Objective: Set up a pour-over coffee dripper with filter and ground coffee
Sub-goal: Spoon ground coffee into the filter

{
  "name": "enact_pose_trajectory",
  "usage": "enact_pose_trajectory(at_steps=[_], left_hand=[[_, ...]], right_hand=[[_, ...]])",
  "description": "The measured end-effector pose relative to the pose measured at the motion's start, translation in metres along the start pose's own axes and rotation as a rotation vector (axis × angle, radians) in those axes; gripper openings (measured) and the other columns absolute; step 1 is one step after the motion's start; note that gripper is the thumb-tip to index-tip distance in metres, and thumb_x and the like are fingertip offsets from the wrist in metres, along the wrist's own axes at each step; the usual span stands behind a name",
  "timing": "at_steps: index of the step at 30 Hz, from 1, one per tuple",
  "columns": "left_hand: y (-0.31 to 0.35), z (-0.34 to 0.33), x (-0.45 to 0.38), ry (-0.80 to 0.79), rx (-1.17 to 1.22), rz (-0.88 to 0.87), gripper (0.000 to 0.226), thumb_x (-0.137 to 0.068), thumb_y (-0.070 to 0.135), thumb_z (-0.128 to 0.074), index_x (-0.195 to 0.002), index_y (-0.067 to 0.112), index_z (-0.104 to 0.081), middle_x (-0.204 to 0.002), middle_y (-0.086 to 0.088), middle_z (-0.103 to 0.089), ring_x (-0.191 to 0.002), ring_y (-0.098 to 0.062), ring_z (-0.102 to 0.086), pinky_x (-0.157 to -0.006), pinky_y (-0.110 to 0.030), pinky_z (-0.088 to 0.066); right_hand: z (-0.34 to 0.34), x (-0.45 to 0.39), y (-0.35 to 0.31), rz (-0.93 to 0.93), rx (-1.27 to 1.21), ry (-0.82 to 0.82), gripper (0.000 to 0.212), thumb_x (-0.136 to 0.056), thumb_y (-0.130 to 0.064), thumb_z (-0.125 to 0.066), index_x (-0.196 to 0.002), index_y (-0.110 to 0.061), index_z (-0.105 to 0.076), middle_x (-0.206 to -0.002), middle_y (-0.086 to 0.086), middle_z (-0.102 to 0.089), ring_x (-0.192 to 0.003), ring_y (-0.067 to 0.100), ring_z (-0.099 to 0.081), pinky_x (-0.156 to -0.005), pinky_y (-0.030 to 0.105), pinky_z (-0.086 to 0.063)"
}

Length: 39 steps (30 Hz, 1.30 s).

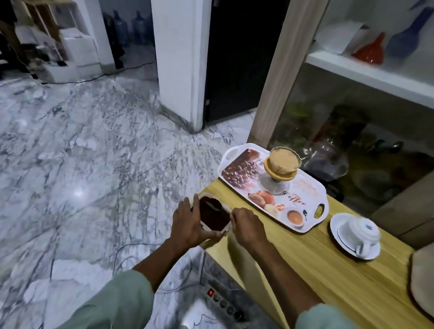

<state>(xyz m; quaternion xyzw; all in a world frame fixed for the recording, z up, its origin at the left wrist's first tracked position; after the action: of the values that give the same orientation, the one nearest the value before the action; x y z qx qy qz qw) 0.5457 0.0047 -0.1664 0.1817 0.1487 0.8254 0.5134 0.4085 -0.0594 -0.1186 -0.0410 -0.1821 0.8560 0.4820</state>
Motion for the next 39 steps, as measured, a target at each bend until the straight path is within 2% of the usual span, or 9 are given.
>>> enact_pose_trajectory(at_steps=[7,12,15,18,26,31,35,37,39], left_hand=[[-0.001,-0.007,-0.008,-0.090,0.129,-0.017,0.133,-0.060,0.071,-0.070,-0.149,-0.001,-0.004,-0.155,-0.016,-0.020,-0.142,-0.031,-0.024,-0.110,-0.046,-0.035],[-0.003,-0.007,-0.008,-0.093,0.134,-0.016,0.133,-0.058,0.072,-0.070,-0.149,-0.001,-0.007,-0.152,-0.017,-0.023,-0.137,-0.033,-0.032,-0.104,-0.046,-0.042],[-0.005,-0.006,-0.008,-0.078,0.109,-0.032,0.133,-0.057,0.076,-0.067,-0.149,0.000,-0.008,-0.152,-0.017,-0.024,-0.136,-0.033,-0.033,-0.103,-0.045,-0.042],[-0.006,-0.003,-0.010,-0.055,0.072,-0.058,0.132,-0.056,0.078,-0.066,-0.148,0.001,-0.012,-0.149,-0.017,-0.029,-0.135,-0.032,-0.034,-0.102,-0.044,-0.041],[-0.009,0.001,-0.010,-0.069,0.023,-0.070,0.130,-0.054,0.079,-0.066,-0.148,0.004,-0.016,-0.149,-0.017,-0.032,-0.136,-0.033,-0.032,-0.104,-0.047,-0.040],[-0.001,0.018,-0.017,-0.079,-0.041,-0.095,0.128,-0.053,0.082,-0.064,-0.148,0.012,-0.015,-0.156,-0.019,-0.017,-0.146,-0.033,-0.014,-0.116,-0.051,-0.020],[0.039,0.032,-0.026,-0.081,-0.056,-0.187,0.114,-0.060,0.078,-0.063,-0.145,0.013,-0.025,-0.153,-0.017,-0.026,-0.143,-0.030,-0.021,-0.116,-0.047,-0.020],[0.070,0.027,-0.027,-0.089,-0.058,-0.232,0.108,-0.064,0.077,-0.060,-0.144,0.012,-0.028,-0.151,-0.016,-0.031,-0.142,-0.029,-0.025,-0.115,-0.046,-0.023],[0.102,0.018,-0.025,-0.095,-0.021,-0.273,0.103,-0.067,0.074,-0.060,-0.143,0.011,-0.031,-0.149,-0.016,-0.036,-0.139,-0.030,-0.029,-0.113,-0.044,-0.027]], right_hand=[[-0.003,-0.006,0.010,0.023,0.202,-0.068,0.019,-0.092,-0.017,-0.046,-0.097,-0.010,-0.063,-0.099,0.014,-0.066,-0.089,0.033,-0.062,-0.062,0.032,-0.033],[-0.023,-0.006,0.016,-0.150,-0.155,-0.316,0.026,-0.091,-0.015,-0.049,-0.090,-0.006,-0.073,-0.105,0.012,-0.071,-0.077,0.019,-0.059,-0.064,0.026,-0.042],[-0.026,-0.004,0.015,-0.193,-0.269,-0.382,0.026,-0.091,-0.012,-0.050,-0.086,-0.004,-0.075,-0.085,0.001,-0.071,-0.064,0.009,-0.051,-0.057,0.018,-0.037],[-0.027,-0.002,0.015,-0.219,-0.302,-0.405,0.028,-0.093,-0.013,-0.049,-0.078,-0.009,-0.073,-0.055,-0.010,-0.051,-0.048,0.005,-0.040,-0.043,0.013,-0.029],[-0.034,0.000,0.016,-0.243,-0.333,-0.459,0.034,-0.096,-0.024,-0.049,-0.068,-0.015,-0.065,-0.060,0.002,-0.059,-0.045,0.013,-0.049,-0.047,0.023,-0.039],[-0.005,-0.011,0.037,-0.249,-0.326,-0.295,0.039,-0.098,-0.031,-0.047,-0.082,-0.004,-0.070,-0.074,0.009,-0.067,-0.058,0.015,-0.059,-0.057,0.025,-0.044],[0.031,-0.010,0.079,-0.309,-0.353,-0.175,0.035,-0.098,-0.032,-0.049,-0.077,-0.010,-0.066,-0.070,0.003,-0.066,-0.063,0.016,-0.063,-0.059,0.026,-0.047],[0.053,-0.006,0.107,-0.353,-0.308,-0.082,0.036,-0.096,-0.035,-0.050,-0.080,-0.006,-0.066,-0.079,0.009,-0.068,-0.075,0.024,-0.064,-0.067,0.034,-0.048],[0.074,0.003,0.134,-0.390,-0.255,0.023,0.036,-0.095,-0.035,-0.052,-0.075,-0.007,-0.064,-0.082,0.013,-0.065,-0.079,0.030,-0.060,-0.066,0.035,-0.043]])
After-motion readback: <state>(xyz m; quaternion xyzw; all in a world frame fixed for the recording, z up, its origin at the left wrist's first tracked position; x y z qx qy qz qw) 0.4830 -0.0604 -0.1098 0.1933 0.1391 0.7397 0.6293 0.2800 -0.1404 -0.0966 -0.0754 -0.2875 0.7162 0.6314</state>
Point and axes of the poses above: each hand's wrist, its own x-axis away from the middle knuckle, its own z-axis out of the back of the hand, y = z × x, the point moved 8 cm from there along -x, towards the middle knuckle
